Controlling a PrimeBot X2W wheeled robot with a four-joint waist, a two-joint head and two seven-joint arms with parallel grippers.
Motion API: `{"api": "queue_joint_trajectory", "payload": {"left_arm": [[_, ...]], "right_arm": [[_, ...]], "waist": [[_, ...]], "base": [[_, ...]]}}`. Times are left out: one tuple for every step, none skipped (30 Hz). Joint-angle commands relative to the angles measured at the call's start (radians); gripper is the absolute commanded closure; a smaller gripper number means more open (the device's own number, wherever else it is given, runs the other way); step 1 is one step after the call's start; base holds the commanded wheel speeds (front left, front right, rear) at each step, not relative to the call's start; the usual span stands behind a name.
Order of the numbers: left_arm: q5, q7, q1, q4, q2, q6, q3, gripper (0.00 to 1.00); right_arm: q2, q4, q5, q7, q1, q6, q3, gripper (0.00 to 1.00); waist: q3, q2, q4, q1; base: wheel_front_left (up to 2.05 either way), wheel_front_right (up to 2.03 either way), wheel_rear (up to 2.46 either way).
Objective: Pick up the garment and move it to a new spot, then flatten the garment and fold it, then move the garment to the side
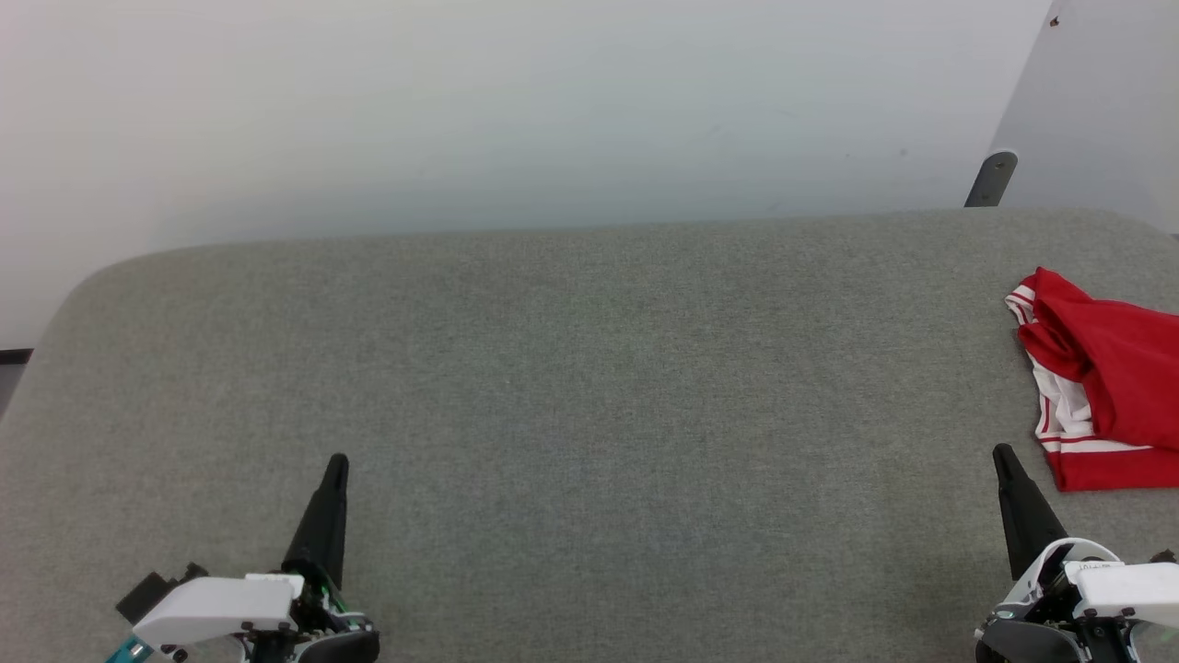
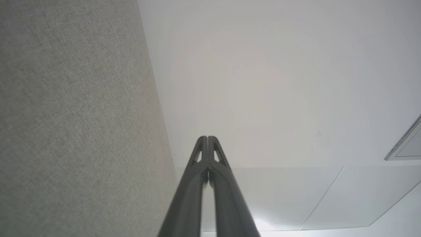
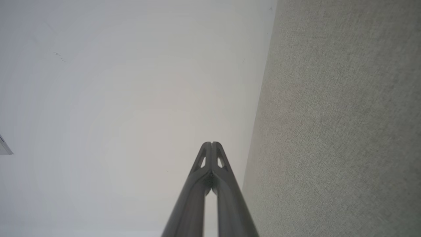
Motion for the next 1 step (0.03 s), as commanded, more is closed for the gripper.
{"api": "queue_joint_trajectory", "payload": {"left_arm": [[-0.003, 0.002, -0.009, 0.0, 0.0, -0.004, 0.002, 1.0]], "right_arm": [[0.004, -0.002, 0.005, 0.002, -0.003, 0.0, 0.001, 1.0]], "waist": [[0.0, 0.0, 0.0, 0.0]], "base": [[0.0, 0.0, 0.0]]}}
